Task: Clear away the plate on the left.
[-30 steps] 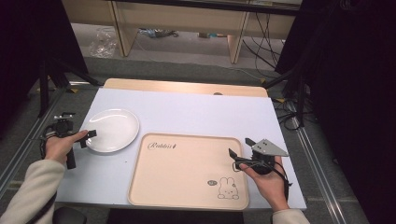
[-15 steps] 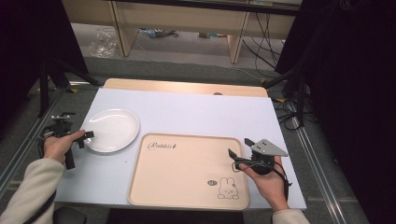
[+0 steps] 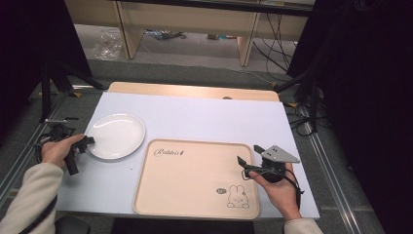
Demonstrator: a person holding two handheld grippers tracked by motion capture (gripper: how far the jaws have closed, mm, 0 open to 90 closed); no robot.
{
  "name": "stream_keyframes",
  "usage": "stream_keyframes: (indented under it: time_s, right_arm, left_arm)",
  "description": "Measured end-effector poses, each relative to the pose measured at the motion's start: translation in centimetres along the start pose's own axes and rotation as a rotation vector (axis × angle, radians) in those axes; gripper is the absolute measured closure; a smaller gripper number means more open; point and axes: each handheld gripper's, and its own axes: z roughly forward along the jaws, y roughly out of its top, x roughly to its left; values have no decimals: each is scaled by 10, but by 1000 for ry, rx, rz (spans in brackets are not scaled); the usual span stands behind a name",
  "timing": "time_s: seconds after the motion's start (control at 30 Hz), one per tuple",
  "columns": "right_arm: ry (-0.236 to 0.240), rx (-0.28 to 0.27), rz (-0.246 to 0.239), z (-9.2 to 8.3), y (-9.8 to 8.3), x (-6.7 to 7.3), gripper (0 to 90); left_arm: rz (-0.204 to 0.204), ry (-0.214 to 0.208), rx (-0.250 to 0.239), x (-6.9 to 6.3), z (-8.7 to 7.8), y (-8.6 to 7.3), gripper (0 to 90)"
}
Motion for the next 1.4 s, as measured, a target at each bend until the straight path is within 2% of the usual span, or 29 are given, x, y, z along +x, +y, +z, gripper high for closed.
stream_keyframes:
  time_s: [0.17,0.23,0.3,0.33,0.47,0.5,0.57,0.67,0.73,0.77,0.8,0.83,0.87,0.9,0.93,0.97,1.0,1.03,1.07,1.1,1.17,1.23,1.3,1.33,1.4]
  right_arm:
    - [4,4,-4,0,0,0,271]
    - [6,6,-4,0,0,0,271]
    - [9,6,-3,0,0,0,271]
    - [11,6,-3,0,0,0,271]
    - [8,11,0,0,0,0,275]
    - [9,7,0,0,0,0,277]
    - [8,13,-2,0,0,0,278]
    - [8,13,0,0,0,0,279]
    - [14,6,0,0,0,0,279]
    - [15,5,1,1,0,0,280]
    - [15,5,1,1,0,0,280]
    - [11,6,2,0,0,0,280]
    - [9,17,0,-1,0,0,281]
    - [16,6,8,1,0,0,281]
    - [16,6,8,1,0,0,281]
    - [19,12,14,1,0,0,282]
    - [18,12,14,1,0,0,281]
    - [11,2,1,1,0,-1,281]
    - [11,2,1,1,0,-1,281]
    - [11,3,2,1,0,-1,281]
    - [14,13,14,1,0,0,281]
    - [14,13,14,1,0,0,282]
    - [8,-2,1,1,0,-1,282]
    - [8,1,1,1,0,-1,282]
    - [6,2,-1,1,0,-2,282]
  left_arm:
    - [-7,6,21,1,0,2,668]
    - [18,11,35,2,0,4,679]
    - [0,2,29,1,2,4,682]
    - [17,8,54,3,1,5,685]
    - [15,-9,64,2,2,7,689]
    - [6,-21,42,2,4,6,692]
    - [21,3,73,3,2,8,698]
    - [22,-5,78,4,2,8,713]
    - [-1,-30,67,7,3,8,727]
    - [-1,-30,67,7,3,8,732]
    - [-33,-53,45,6,4,8,732]
    - [-29,-71,45,9,4,7,737]
    - [-42,-86,36,10,5,7,743]
    - [-21,-102,46,14,4,7,753]
    - [-21,-102,46,14,4,7,757]
    - [-37,-105,30,14,5,6,757]
    - [-61,-141,2,15,8,5,762]
    - [-70,-157,0,16,9,5,771]
    - [-74,-158,12,16,8,6,771]
    - [-60,-164,27,18,7,6,775]
    - [-83,-190,29,19,8,6,786]
    - [-89,-198,29,20,7,6,790]
    - [-108,-220,17,21,5,7,815]
    - [-113,-249,-2,20,1,8,822]
    - [-113,-266,-18,19,-1,9,830]
